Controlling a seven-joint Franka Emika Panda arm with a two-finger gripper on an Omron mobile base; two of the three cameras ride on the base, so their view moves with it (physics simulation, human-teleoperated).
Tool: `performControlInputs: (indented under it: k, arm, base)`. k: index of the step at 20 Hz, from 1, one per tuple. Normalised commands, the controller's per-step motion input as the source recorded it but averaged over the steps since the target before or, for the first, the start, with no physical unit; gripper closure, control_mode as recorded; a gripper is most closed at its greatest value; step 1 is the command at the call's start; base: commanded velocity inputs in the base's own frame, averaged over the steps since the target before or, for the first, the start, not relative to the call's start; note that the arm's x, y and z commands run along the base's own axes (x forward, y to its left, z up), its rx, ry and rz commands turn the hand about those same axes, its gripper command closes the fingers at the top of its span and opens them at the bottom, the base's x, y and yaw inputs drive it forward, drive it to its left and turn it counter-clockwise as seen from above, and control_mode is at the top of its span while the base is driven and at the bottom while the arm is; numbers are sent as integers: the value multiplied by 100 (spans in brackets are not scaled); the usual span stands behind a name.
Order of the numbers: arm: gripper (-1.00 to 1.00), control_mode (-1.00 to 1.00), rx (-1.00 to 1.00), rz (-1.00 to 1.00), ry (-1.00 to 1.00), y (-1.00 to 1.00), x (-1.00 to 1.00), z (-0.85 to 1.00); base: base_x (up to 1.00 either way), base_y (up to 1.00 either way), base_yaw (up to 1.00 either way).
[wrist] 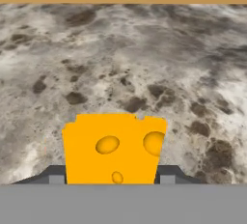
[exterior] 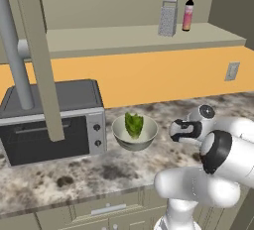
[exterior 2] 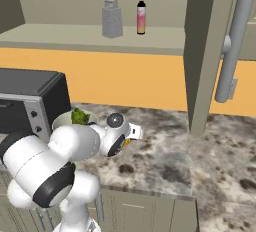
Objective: Pick the cheese from the fridge and the cheese grater from the cabinet and place them next to the salad bowl.
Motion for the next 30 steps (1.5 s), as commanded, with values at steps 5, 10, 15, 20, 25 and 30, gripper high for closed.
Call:
performControlInputs:
  k: [5, 10, 15, 20, 25, 30]
  arm:
    - [100, -100, 0, 0, 0, -20, 35, -30]
    - [-100, -100, 0, 0, 2, -3, 22, -14]
    - [-100, -100, 0, 0, 1, -5, 0, 3]
    - [-100, -100, 0, 0, 0, -4, 0, 33]
    - [-100, -100, 0, 0, 0, 0, -2, 91]
    - [-100, -100, -4, 0, -1, 0, -3, 100]
  base:
    - [0, 0, 0]
    - [0, 0, 0]
    - [0, 0, 0]
    - [0, 0, 0]
    - [0, 0, 0]
    - [0, 0, 0]
